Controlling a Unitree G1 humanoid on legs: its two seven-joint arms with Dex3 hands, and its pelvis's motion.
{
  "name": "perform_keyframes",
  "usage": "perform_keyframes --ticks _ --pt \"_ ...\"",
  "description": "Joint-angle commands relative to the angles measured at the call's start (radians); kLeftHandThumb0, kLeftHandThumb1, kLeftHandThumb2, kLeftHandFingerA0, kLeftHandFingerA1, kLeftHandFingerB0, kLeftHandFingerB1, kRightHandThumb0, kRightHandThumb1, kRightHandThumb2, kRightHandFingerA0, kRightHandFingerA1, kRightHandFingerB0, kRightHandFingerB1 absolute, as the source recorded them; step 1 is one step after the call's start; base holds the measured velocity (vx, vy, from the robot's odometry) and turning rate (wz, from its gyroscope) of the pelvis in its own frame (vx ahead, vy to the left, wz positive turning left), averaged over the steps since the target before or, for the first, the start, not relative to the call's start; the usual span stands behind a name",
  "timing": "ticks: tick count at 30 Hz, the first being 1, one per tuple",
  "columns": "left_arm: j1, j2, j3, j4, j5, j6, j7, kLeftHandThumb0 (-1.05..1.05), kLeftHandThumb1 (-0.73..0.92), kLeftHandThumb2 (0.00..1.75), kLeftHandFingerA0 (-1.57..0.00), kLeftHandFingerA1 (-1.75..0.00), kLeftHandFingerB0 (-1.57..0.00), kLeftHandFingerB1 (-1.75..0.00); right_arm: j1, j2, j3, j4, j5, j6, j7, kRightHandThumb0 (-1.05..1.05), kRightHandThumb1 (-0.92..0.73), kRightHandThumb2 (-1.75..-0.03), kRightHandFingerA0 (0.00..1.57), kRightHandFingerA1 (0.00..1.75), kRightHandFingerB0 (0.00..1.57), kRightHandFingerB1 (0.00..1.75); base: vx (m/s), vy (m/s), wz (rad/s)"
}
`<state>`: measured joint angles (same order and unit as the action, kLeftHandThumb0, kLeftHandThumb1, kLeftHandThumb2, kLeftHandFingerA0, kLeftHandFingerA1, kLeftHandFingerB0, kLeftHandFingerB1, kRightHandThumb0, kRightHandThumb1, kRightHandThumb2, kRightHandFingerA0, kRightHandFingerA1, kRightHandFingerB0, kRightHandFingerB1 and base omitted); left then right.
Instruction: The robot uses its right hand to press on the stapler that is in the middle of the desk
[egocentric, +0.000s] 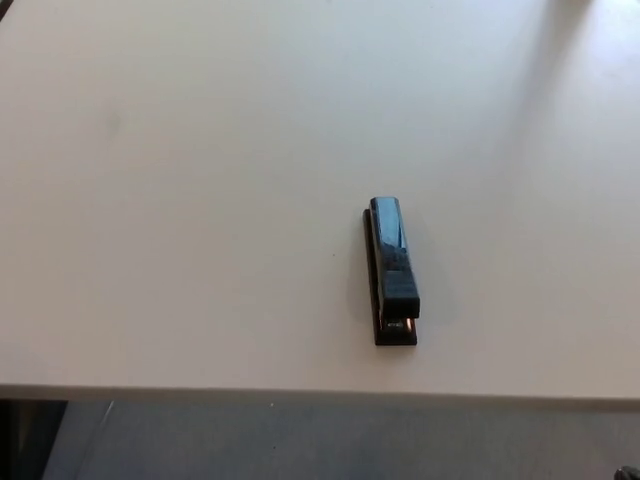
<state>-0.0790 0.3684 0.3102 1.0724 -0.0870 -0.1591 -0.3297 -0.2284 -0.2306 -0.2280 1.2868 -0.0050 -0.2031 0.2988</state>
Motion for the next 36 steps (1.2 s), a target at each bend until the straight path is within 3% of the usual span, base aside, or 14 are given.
perform_keyframes --ticks 1,4,5,7,8,12,13,16,22,26,28,32,34,36 --pt "0.000 0.022 0.016 0.021 -0.035 -0.056 -0.049 -0.44 0.92 0.88 0.00 -0.13 0.00 -0.12 0.000 -0.024 -0.021 0.020 0.023 -0.059 0.021 -0.93 -0.89 -1.18 0.00 0.10 0.00 0.05 0.00 0.000 0.00" --pt "0.002 0.019 0.016 0.027 -0.033 -0.064 -0.050 -0.43 0.92 0.90 0.00 -0.11 0.00 -0.11 0.001 -0.029 -0.042 0.021 0.034 -0.058 -0.020 -0.94 -0.87 -1.13 0.08 0.21 0.00 0.02 0.00 0.000 0.00" --pt "0.000 0.018 0.018 0.029 -0.038 -0.066 -0.054 -0.43 0.92 0.90 0.00 -0.10 0.00 -0.11 0.000 -0.027 -0.068 0.018 0.051 -0.063 -0.080 -0.71 -0.92 -0.73 0.34 0.41 0.00 0.02 0.00 0.000 0.00" --pt "-0.005 0.018 0.019 0.034 -0.038 -0.061 -0.052 -0.44 0.92 0.90 0.00 -0.11 0.00 -0.11 -0.005 -0.036 -0.056 0.011 0.006 -0.071 -0.279 -0.54 -0.84 -0.67 1.14 0.78 0.19 0.29 0.00 0.000 0.00" --pt "-0.006 0.019 0.020 0.034 -0.038 -0.055 -0.052 -0.45 0.92 0.89 0.00 -0.10 0.00 -0.11 -0.011 -0.041 -0.067 0.008 0.008 -0.071 -0.345 -0.48 -0.77 -0.87 1.15 1.28 0.19 0.41 0.00 0.000 0.00" --pt "-0.010 0.020 0.025 0.035 -0.043 -0.048 -0.055 -0.59 0.89 1.03 0.00 -0.15 0.00 -0.15 -0.015 -0.078 -0.154 0.001 0.091 -0.058 -0.308 -0.09 -0.85 -0.70 0.89 1.59 0.27 0.36 0.00 0.000 0.00" --pt "-0.010 0.021 0.023 0.036 -0.041 -0.050 -0.054 -0.58 0.89 1.04 0.00 -0.17 0.00 -0.16 -0.013 -0.088 -0.165 0.001 0.095 -0.048 -0.310 -0.06 -0.85 -0.65 0.97 1.41 0.32 0.34 0.00 0.000 0.00" --pt "-0.016 0.022 0.028 0.039 -0.045 -0.044 -0.056 -0.58 0.89 1.04 0.00 -0.18 0.00 -0.17 -0.007 -0.125 -0.258 0.010 0.163 0.003 -0.295 0.06 -0.72 -0.66 0.88 1.55 0.54 0.42 0.00 0.000 0.00" --pt "-0.014 0.024 0.028 0.041 -0.040 -0.049 -0.050 -0.45 0.92 0.88 0.00 -0.12 0.00 -0.12 0.066 -0.157 -0.410 -0.001 0.241 -0.020 -0.379 0.02 -0.68 -0.60 1.07 1.00 0.77 0.64 0.00 0.000 0.00" --pt "-0.016 0.024 0.030 0.042 -0.042 -0.053 -0.053 -0.44 0.92 0.89 0.00 -0.12 0.00 -0.12 0.112 -0.184 -0.486 -0.004 0.264 -0.052 -0.435 -0.12 -0.80 -0.62 1.02 1.05 0.62 1.05 0.00 0.000 0.00" --pt "-0.018 0.022 0.035 0.044 -0.049 -0.046 -0.060 -0.45 0.92 0.89 0.00 -0.11 0.00 -0.11 0.128 -0.225 -0.575 -0.014 0.321 -0.085 -0.474 -0.27 -0.78 -0.64 1.12 0.86 0.74 0.58 0.00 0.000 0.00" --pt "-0.020 0.028 0.032 0.039 -0.046 -0.044 -0.066 -0.56 0.89 1.03 0.00 -0.17 0.00 -0.15 0.122 -0.306 -0.698 -0.028 0.387 -0.116 -0.517 -0.26 -0.78 -0.64 1.12 0.81 0.76 0.66 0.00 0.000 0.00" --pt "-0.024 0.030 0.032 0.039 -0.046 -0.040 -0.066 -0.58 0.89 1.03 0.00 -0.17 0.00 -0.15 0.113 -0.337 -0.741 -0.042 0.408 -0.129 -0.521 -0.20 -0.77 -0.62 1.10 0.91 0.78 0.91 0.00 0.000 0.00" --pt "-0.032 0.033 0.039 0.043 -0.055 -0.032 -0.076 -0.59 0.90 1.03 0.00 -0.13 0.00 -0.13 0.072 -0.407 -0.783 -0.091 0.417 -0.121 -0.598 -0.22 -0.79 -0.64 1.12 0.98 0.76 0.77 0.00 0.000 0.00"
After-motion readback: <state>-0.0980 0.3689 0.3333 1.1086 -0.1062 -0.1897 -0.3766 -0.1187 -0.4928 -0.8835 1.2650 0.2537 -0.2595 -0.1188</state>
